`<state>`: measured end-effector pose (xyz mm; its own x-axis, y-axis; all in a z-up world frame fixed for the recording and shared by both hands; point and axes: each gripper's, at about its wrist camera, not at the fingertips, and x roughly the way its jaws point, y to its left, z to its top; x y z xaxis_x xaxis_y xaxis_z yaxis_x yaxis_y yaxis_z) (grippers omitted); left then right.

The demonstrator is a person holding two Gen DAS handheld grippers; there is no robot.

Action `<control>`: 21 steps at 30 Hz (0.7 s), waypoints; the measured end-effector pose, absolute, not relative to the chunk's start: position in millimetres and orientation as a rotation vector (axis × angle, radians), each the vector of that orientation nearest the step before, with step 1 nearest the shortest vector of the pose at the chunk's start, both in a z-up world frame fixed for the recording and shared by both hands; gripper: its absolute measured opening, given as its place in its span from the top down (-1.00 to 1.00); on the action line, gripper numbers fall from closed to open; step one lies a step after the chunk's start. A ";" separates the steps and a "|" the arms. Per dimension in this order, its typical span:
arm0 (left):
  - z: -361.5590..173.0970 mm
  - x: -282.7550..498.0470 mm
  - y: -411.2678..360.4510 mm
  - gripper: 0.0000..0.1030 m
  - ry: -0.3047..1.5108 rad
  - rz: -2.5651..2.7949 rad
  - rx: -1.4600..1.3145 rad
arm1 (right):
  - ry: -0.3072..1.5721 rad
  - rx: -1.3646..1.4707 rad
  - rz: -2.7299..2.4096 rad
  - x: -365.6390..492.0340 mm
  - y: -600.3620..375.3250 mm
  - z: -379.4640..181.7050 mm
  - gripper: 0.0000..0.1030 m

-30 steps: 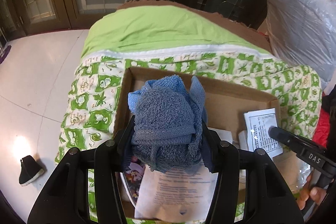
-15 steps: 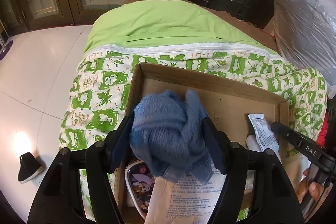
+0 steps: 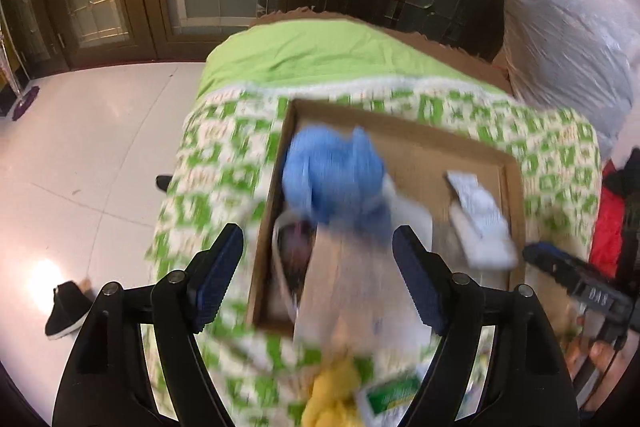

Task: Organize soft objects
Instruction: 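Carry the blue towel into the tray with the left gripper while the right gripper carries a white sachet there, then grasp the yellow towel with the left gripper while the right gripper grasps the green-printed sachet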

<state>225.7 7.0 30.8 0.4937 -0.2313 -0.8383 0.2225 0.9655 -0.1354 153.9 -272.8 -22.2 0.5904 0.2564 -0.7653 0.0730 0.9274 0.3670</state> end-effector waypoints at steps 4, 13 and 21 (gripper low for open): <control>11.5 171.1 16.8 -0.52 1.047 -0.290 -0.001 | 0.952 0.398 0.136 122.3 -265.1 -37.9 -0.41; -38.2 107.4 37.1 -0.52 1.198 -0.332 -0.117 | 1.017 0.350 0.171 93.1 -249.7 -65.6 -0.42; -37.8 86.1 17.7 -0.52 1.201 -0.370 -0.081 | 1.032 0.314 0.179 81.5 -243.7 -73.0 -0.43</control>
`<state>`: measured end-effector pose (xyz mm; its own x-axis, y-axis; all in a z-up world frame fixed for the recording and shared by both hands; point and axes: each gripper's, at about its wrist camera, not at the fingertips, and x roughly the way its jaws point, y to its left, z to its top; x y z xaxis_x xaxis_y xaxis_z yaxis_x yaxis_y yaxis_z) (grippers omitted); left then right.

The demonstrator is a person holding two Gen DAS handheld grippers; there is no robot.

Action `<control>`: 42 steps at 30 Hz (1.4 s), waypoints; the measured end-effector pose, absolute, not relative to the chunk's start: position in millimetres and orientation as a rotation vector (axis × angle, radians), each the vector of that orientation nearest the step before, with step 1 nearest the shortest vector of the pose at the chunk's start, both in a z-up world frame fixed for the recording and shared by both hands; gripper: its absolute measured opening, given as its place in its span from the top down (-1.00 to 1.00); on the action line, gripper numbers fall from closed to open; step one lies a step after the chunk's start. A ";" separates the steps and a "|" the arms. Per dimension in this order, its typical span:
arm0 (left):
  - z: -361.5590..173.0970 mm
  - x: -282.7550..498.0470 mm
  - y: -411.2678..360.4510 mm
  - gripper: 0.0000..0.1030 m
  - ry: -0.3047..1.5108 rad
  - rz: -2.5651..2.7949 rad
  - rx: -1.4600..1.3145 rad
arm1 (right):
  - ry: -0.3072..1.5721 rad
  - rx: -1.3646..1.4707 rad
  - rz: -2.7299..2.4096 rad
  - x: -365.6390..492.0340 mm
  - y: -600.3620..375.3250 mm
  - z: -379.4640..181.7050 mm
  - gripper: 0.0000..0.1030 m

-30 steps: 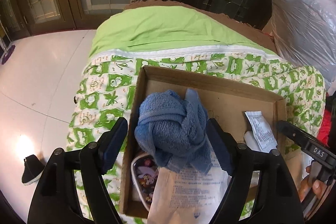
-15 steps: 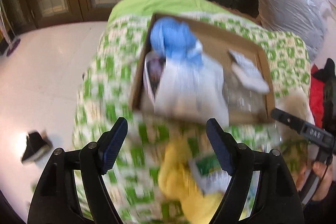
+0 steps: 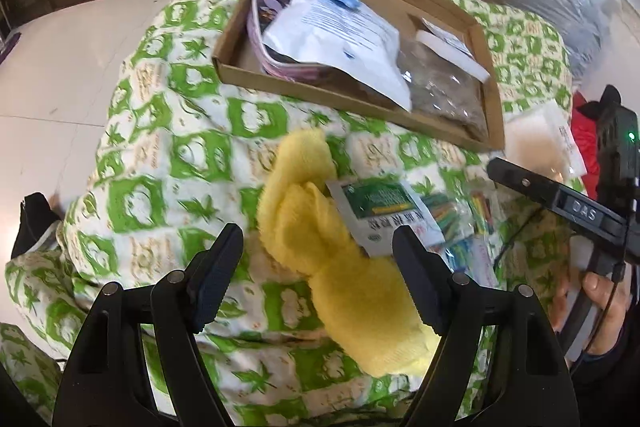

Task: Organize soft objects
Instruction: 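Grasp the yellow towel with the left gripper while the right gripper grasps the green-printed sachet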

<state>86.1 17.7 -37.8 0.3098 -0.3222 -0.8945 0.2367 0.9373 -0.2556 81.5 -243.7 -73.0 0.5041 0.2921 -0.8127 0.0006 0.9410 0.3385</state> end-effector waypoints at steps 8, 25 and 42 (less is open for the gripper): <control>-48.7 75.1 -3.5 -0.52 1.238 -0.361 0.017 | 1.038 0.305 0.178 80.3 -241.4 -75.1 -0.43; -61.9 84.3 3.4 0.11 1.295 -0.291 0.003 | 1.103 0.265 0.295 86.3 -201.6 -75.6 -0.43; -58.6 84.6 20.9 -0.26 1.292 -0.280 0.029 | 1.361 0.190 0.380 121.8 -119.8 -109.8 -0.43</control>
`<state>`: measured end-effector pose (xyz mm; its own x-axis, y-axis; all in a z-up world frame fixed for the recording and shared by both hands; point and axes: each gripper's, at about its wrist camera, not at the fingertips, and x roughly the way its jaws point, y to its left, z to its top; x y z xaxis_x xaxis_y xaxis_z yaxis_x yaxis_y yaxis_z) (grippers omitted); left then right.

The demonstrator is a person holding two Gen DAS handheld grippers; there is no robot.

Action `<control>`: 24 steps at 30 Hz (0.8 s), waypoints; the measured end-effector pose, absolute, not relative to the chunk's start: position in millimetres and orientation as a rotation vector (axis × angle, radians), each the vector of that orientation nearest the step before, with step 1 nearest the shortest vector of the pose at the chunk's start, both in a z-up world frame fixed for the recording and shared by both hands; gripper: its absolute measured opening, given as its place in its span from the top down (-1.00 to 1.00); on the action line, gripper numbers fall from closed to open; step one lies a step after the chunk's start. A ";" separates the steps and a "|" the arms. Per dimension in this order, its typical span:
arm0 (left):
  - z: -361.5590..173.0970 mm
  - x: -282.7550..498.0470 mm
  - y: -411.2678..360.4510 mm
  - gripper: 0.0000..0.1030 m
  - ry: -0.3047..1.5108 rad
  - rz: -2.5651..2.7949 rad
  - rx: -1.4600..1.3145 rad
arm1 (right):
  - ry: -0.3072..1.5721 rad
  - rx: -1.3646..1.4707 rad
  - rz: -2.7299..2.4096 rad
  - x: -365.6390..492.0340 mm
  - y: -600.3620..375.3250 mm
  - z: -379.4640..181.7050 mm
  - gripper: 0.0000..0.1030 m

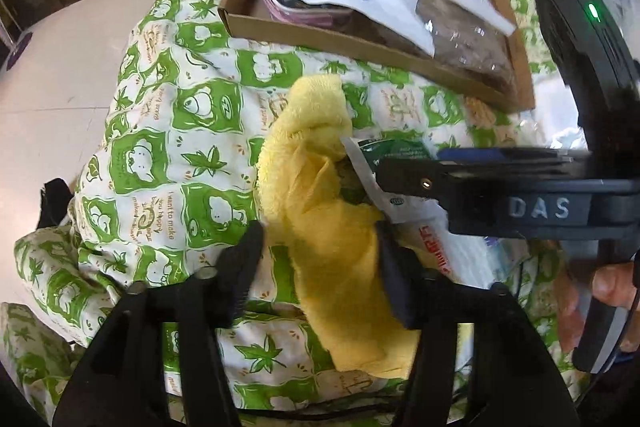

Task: Organize soft objects
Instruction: 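Grasp the yellow towel with the left gripper while the right gripper grasps the green-printed sachet, then lift the yellow towel with the left gripper while the right gripper lifts the green sachet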

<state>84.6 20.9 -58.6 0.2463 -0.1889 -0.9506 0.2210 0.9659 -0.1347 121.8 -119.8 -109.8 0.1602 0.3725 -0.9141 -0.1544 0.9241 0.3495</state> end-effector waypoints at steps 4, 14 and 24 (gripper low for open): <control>-63.9 85.4 13.2 -0.34 1.312 -0.281 0.055 | 1.384 0.158 0.359 130.5 -113.1 -117.7 -0.44; -79.7 89.1 -1.6 -0.46 1.364 -0.297 0.073 | 1.290 0.191 0.309 110.2 -134.9 -101.1 0.40; -71.9 79.1 -14.6 -0.17 1.348 -0.333 0.130 | 1.236 0.416 0.455 101.0 -169.2 -79.5 0.69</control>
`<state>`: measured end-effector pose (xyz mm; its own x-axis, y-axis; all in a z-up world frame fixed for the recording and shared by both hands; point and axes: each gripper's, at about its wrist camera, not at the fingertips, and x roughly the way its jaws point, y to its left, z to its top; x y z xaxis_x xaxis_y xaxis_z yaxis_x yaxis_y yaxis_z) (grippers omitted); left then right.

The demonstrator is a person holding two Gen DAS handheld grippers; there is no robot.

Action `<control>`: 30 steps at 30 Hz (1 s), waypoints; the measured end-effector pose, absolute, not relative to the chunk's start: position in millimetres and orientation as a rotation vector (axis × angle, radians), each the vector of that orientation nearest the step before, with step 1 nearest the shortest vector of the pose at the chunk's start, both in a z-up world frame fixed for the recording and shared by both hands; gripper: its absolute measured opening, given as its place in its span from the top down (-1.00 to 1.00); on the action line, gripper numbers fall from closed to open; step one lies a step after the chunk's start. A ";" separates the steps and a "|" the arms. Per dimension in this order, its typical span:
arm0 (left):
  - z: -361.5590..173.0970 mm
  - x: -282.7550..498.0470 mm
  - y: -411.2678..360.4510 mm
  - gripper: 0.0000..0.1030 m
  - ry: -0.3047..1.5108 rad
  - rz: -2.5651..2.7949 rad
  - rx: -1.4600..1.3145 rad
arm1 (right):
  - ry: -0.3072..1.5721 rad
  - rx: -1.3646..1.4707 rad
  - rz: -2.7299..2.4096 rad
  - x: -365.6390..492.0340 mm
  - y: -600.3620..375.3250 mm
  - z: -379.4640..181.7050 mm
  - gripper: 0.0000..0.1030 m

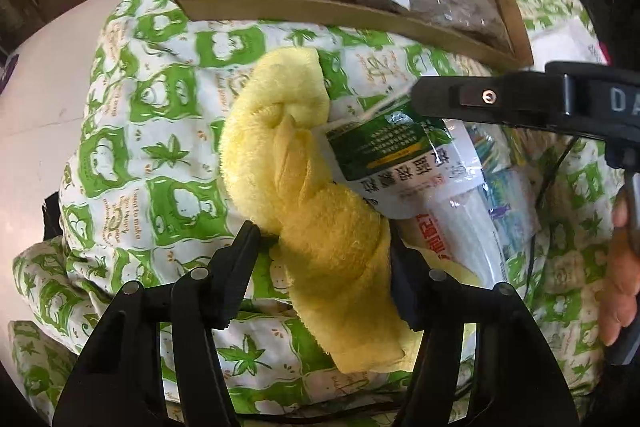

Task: Organize soft objects
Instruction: 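Lift the yellow towel with the left gripper while the right gripper lifts the green sachet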

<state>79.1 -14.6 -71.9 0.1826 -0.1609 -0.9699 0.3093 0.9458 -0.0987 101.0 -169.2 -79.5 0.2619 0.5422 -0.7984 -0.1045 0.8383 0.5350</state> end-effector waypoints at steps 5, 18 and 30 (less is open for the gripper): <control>-78.6 78.5 -25.3 -0.18 1.378 -0.332 0.149 | 1.286 0.400 0.474 102.3 -152.3 -93.9 0.62; -58.1 69.7 -22.6 0.17 1.299 -0.356 0.110 | 1.215 0.418 0.401 98.4 -181.4 -81.1 0.79; -64.4 76.5 -8.1 0.17 1.312 -0.349 0.105 | 1.241 0.365 0.307 92.8 -215.1 -94.6 0.80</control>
<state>76.5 -8.1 -64.4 0.2121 -0.1922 -0.9582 0.3097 0.9431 -0.1207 92.8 -215.1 -94.6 0.2963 0.4194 -0.8581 -0.0294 0.9020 0.4307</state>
